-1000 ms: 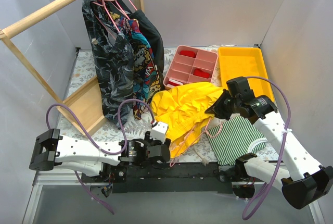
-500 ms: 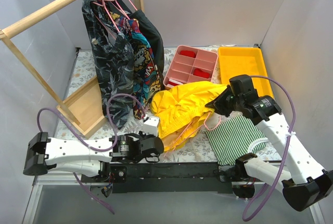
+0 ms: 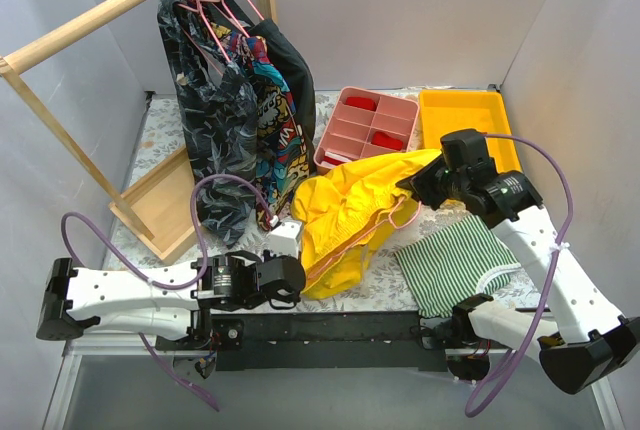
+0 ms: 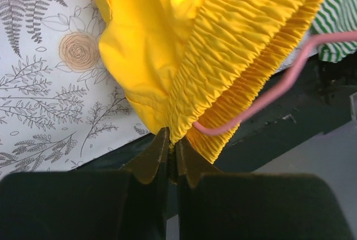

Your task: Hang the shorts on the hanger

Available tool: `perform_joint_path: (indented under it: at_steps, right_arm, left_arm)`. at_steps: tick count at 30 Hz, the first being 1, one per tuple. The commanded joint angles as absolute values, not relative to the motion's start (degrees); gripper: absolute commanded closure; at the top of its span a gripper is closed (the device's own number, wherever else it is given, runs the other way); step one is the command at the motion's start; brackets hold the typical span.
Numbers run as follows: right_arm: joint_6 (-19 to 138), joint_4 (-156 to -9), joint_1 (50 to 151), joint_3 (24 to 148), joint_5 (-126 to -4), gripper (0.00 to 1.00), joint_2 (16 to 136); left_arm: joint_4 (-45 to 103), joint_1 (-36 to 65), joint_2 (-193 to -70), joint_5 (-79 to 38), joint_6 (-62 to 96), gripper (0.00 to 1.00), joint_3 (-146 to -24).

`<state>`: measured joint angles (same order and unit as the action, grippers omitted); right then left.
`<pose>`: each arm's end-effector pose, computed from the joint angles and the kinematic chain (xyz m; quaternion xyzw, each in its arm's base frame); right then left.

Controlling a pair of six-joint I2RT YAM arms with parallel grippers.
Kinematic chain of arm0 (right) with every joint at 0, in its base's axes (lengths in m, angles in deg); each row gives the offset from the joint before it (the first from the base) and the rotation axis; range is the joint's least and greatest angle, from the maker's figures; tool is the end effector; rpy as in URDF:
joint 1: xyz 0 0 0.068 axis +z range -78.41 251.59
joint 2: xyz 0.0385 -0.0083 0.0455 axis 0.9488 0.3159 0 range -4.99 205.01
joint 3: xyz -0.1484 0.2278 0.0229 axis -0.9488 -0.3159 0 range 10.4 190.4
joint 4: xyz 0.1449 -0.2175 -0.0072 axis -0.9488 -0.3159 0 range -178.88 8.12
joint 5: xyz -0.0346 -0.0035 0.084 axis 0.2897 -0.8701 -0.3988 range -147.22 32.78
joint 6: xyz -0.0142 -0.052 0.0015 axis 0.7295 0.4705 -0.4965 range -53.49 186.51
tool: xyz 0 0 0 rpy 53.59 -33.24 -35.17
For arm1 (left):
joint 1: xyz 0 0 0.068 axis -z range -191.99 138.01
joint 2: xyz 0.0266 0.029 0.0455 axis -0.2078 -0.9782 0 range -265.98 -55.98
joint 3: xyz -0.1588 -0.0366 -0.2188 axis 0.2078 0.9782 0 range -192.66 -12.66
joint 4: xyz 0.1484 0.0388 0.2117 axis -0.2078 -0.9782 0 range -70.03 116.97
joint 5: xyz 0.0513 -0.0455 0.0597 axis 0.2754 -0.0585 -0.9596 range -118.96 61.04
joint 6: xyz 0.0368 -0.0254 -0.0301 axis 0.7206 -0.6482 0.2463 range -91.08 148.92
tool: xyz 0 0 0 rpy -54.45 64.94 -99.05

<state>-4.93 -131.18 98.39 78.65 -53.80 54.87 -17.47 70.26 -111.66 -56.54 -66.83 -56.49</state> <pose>0.1829 0.0899 0.3651 0.3567 0.8364 0.2962 0.2923 0.0409 -0.1779 0.2521 -0.1778 0.9149 -0.2775 0.2330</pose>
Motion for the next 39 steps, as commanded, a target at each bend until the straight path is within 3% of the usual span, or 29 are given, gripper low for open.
perform_joint_path:
  at_steps: [1,12,19,23,30,33,37,39]
  right_arm:
    - [-7.23,-126.71,97.69,82.39,-45.62,0.99,54.60]
    - [-9.95,-127.32,97.69,80.37,-49.30,0.99,56.27]
    - [-12.23,-127.50,97.69,76.86,-50.54,0.99,57.42]
    - [-12.07,-123.99,95.41,70.37,-55.17,0.99,58.38]
    - [-9.34,-114.58,91.54,59.54,-66.53,0.99,63.47]
    - [-8.81,-113.52,90.75,57.60,-67.68,0.99,64.09]
    - [-8.29,-113.08,89.78,57.16,-68.64,0.99,64.88]
    - [-8.11,-113.17,89.60,57.07,-68.91,0.99,64.89]
  left_arm:
    - [-21.63,70.80,-110.03,-53.93,-63.82,1.00,-61.25]
    - [-14.52,70.01,-116.95,-56.30,-54.59,1.00,-73.64]
    - [-0.37,55.87,-125.75,-44.09,-45.10,1.00,-71.63]
    - [6.13,52.96,-129.71,-44.69,-40.80,0.97,-71.02]
    - [16.94,52.61,-132.35,-40.74,-35.95,0.67,-62.23]
    - [18.71,52.61,-131.31,-39.51,-34.20,0.33,-60.65]
    - [19.77,52.61,-124.56,-38.46,-31.03,0.15,-58.89]
    - [19.59,52.61,-122.26,-37.58,-29.27,0.11,-57.92]
